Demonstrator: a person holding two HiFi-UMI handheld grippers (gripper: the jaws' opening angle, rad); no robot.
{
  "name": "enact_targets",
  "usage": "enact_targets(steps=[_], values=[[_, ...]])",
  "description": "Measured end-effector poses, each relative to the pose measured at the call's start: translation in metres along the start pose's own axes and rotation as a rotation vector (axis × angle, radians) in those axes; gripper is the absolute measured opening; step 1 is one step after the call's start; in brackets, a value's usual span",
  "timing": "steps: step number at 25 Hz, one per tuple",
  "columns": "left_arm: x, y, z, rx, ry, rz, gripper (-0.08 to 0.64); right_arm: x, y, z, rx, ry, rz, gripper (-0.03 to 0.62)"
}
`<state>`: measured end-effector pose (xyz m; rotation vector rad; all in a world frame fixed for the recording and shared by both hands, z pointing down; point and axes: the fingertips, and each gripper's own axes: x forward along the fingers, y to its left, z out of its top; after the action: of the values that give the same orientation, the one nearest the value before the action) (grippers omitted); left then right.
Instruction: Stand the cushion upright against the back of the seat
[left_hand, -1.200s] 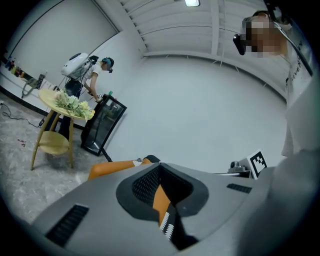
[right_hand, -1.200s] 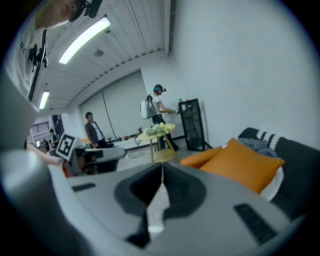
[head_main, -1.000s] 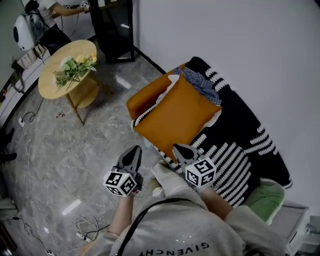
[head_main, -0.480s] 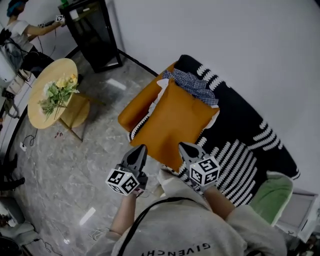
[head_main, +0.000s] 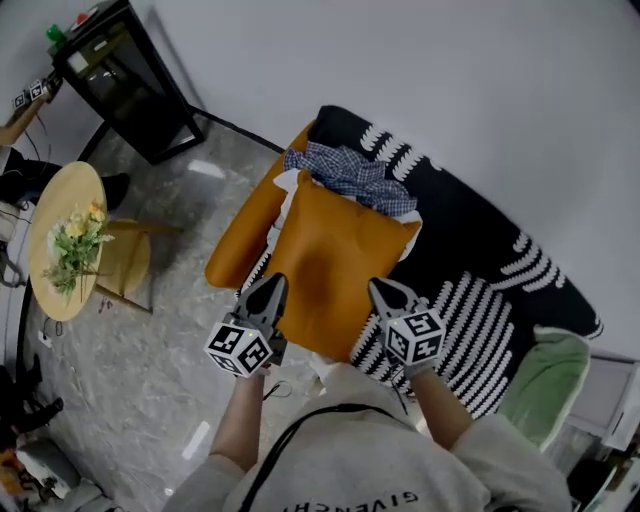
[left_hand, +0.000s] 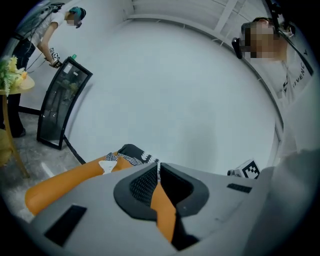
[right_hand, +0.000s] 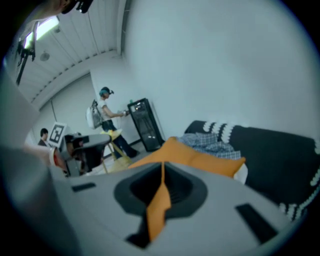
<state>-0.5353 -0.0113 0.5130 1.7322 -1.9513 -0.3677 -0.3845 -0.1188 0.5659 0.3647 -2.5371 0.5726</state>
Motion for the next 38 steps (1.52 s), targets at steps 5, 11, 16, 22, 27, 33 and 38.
enact_targets(steps=[5, 11, 16, 22, 27, 33, 38], values=[[0.054, 0.033, -0.004, 0.019, 0.055, 0.017, 0.025, 0.013, -0.067, -0.009, 0.087, 0.021, -0.141, 0.02], [0.116, 0.072, -0.016, 0.039, 0.122, 0.056, 0.113, 0.021, -0.144, -0.019, 0.232, 0.015, -0.321, 0.026], [0.162, 0.103, -0.027, 0.042, 0.183, 0.088, 0.195, 0.04, -0.188, -0.023, 0.38, -0.002, -0.355, 0.105], [0.202, 0.137, -0.038, -0.024, 0.258, 0.104, 0.238, 0.062, -0.212, -0.032, 0.56, -0.009, -0.335, 0.188], [0.235, 0.151, -0.045, -0.077, 0.352, 0.084, 0.249, 0.074, -0.224, -0.043, 0.659, 0.006, -0.313, 0.222], [0.25, 0.168, -0.061, -0.112, 0.45, 0.137, 0.261, 0.079, -0.226, -0.052, 0.733, 0.012, -0.306, 0.239], [0.25, 0.168, -0.065, -0.087, 0.473, 0.144, 0.225, 0.082, -0.218, -0.047, 0.679, 0.023, -0.265, 0.213]])
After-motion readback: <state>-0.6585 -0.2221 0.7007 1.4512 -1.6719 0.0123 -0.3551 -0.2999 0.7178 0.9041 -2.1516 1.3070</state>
